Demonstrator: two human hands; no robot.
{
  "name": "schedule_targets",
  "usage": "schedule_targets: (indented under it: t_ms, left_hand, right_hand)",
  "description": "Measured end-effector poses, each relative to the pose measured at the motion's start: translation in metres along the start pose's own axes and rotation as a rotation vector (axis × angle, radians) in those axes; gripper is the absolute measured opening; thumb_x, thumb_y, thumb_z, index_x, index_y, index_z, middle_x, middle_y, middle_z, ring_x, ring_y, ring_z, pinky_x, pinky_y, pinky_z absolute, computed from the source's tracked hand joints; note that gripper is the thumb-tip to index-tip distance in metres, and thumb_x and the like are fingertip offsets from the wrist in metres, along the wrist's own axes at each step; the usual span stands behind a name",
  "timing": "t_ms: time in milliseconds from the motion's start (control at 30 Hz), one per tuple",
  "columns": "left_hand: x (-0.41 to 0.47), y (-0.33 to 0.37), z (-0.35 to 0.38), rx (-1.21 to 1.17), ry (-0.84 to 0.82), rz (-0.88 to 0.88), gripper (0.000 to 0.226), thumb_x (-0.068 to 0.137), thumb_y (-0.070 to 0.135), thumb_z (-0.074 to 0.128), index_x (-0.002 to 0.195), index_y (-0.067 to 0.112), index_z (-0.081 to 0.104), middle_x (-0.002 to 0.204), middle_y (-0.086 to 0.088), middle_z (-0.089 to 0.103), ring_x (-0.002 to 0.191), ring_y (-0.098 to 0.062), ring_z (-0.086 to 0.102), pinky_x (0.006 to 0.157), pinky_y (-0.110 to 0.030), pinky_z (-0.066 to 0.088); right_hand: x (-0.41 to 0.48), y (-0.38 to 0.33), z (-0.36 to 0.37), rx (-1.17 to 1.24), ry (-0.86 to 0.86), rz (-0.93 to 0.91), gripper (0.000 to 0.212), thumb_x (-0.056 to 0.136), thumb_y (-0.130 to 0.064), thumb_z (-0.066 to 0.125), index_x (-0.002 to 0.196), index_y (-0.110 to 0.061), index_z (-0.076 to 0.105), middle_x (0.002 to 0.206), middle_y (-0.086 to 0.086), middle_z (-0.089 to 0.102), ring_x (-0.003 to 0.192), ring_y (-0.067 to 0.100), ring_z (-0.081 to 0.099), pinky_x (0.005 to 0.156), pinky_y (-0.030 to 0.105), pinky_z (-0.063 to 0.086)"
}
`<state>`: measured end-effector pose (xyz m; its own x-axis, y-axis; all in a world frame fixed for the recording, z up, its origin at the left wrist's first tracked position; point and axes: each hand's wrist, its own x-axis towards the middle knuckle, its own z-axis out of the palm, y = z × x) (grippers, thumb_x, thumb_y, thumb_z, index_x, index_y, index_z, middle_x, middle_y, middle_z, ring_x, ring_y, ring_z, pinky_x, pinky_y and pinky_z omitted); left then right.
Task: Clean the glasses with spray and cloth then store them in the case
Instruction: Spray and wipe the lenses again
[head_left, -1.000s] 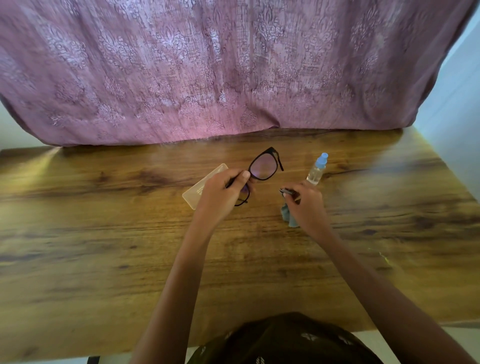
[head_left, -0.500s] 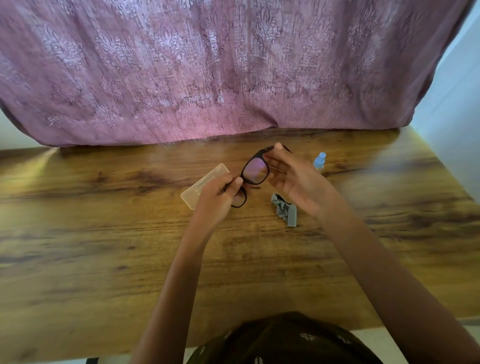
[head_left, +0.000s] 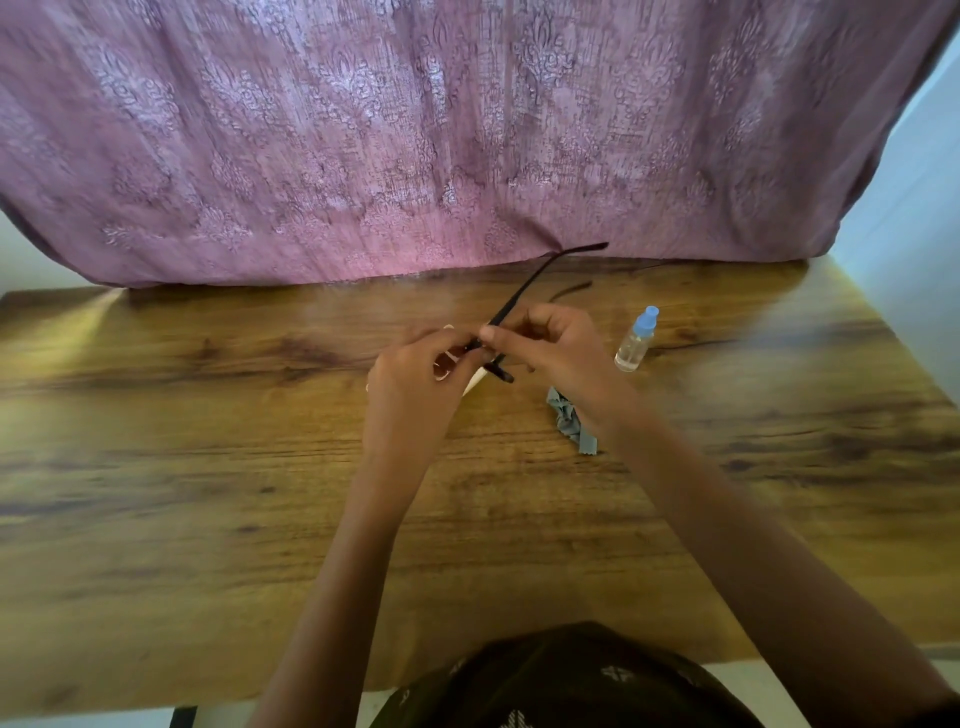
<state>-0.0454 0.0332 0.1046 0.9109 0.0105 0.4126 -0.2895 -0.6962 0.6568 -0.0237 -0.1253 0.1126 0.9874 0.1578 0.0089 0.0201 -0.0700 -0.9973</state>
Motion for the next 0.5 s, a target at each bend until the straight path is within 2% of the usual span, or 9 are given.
schedule_targets:
  t_ms: [100, 233, 333, 400, 500]
  left_hand:
    - [0.0, 0.0, 0.006, 0.063, 0.015, -0.035, 0.015, 0.084, 0.024, 0.074, 0.095, 0.014, 0.076, 0.094, 0.002, 0.068, 0.068, -0.006, 0.059, 0.061, -0.01, 0.041]
    - [0.002, -0.003, 0.016, 0.092, 0.061, -0.085, 0.015, 0.086, 0.022, 0.071, 0.098, 0.014, 0.076, 0.094, 0.001, 0.069, 0.068, -0.006, 0.057, 0.06, -0.007, 0.035]
    - [0.003, -0.008, 0.025, 0.073, 0.099, -0.141, 0.016, 0.088, 0.023, 0.07, 0.1, 0.013, 0.075, 0.093, 0.001, 0.07, 0.072, -0.009, 0.061, 0.06, -0.007, 0.036]
    - [0.003, -0.014, 0.03, 0.052, 0.138, -0.197, 0.015, 0.089, 0.021, 0.069, 0.099, 0.013, 0.075, 0.09, 0.002, 0.069, 0.071, -0.011, 0.061, 0.059, -0.005, 0.037]
    - [0.002, -0.024, 0.035, -0.023, 0.205, -0.306, 0.013, 0.089, 0.019, 0.066, 0.098, 0.014, 0.075, 0.087, 0.005, 0.068, 0.072, -0.011, 0.061, 0.064, -0.009, 0.042]
  right_hand:
    - [-0.001, -0.001, 0.003, -0.095, 0.023, -0.023, 0.015, 0.084, -0.022, 0.075, 0.088, -0.007, 0.075, 0.082, 0.003, 0.075, 0.079, 0.013, 0.07, 0.079, 0.029, 0.056]
    - [0.001, 0.004, 0.004, -0.231, 0.065, -0.057, 0.017, 0.087, -0.024, 0.072, 0.094, -0.009, 0.076, 0.087, 0.003, 0.075, 0.083, 0.018, 0.07, 0.082, 0.037, 0.056]
    - [-0.001, 0.017, -0.003, -0.292, 0.102, -0.106, 0.018, 0.091, -0.027, 0.067, 0.102, -0.015, 0.076, 0.089, -0.006, 0.075, 0.081, 0.006, 0.068, 0.074, 0.023, 0.055]
    - [-0.004, 0.029, -0.013, -0.386, 0.156, -0.15, 0.018, 0.094, -0.029, 0.062, 0.1, -0.016, 0.073, 0.078, -0.011, 0.07, 0.067, -0.003, 0.062, 0.061, 0.011, 0.047]
    - [-0.01, 0.049, -0.035, -0.603, 0.298, -0.242, 0.018, 0.095, -0.029, 0.059, 0.093, -0.015, 0.07, 0.064, -0.013, 0.059, 0.052, -0.001, 0.053, 0.049, 0.009, 0.04]
